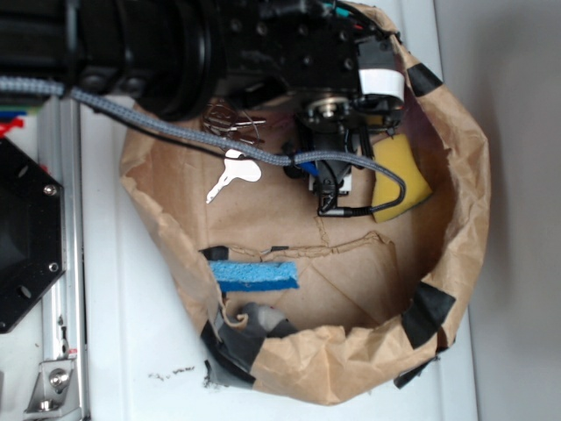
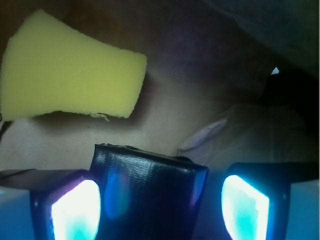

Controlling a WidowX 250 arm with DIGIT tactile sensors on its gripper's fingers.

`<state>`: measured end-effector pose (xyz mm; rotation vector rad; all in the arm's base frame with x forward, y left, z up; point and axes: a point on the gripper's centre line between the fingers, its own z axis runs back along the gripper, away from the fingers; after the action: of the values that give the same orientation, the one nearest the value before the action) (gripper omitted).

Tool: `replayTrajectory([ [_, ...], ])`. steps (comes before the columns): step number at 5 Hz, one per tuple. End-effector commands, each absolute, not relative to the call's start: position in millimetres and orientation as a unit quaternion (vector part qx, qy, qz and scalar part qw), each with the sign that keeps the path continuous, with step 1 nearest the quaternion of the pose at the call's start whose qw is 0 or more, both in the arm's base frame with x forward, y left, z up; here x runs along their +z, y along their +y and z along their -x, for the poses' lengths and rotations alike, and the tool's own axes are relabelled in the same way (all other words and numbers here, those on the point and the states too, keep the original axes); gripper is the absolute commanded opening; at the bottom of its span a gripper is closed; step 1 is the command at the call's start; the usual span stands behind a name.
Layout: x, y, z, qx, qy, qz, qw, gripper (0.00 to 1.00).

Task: Grab the black box.

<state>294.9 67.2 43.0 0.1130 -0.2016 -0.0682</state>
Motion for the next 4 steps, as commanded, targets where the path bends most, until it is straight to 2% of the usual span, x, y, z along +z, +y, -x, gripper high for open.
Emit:
replayTrajectory([
  [1, 30, 46, -301, -0.018, -0.128, -0.05, 0.99, 1.0],
  [2, 31, 29, -293, -0.043, -0.103, -0.025, 0.993, 1.0],
  [4, 36, 25, -284, -0.059, -0.097, -0.01, 0.993, 1.0],
])
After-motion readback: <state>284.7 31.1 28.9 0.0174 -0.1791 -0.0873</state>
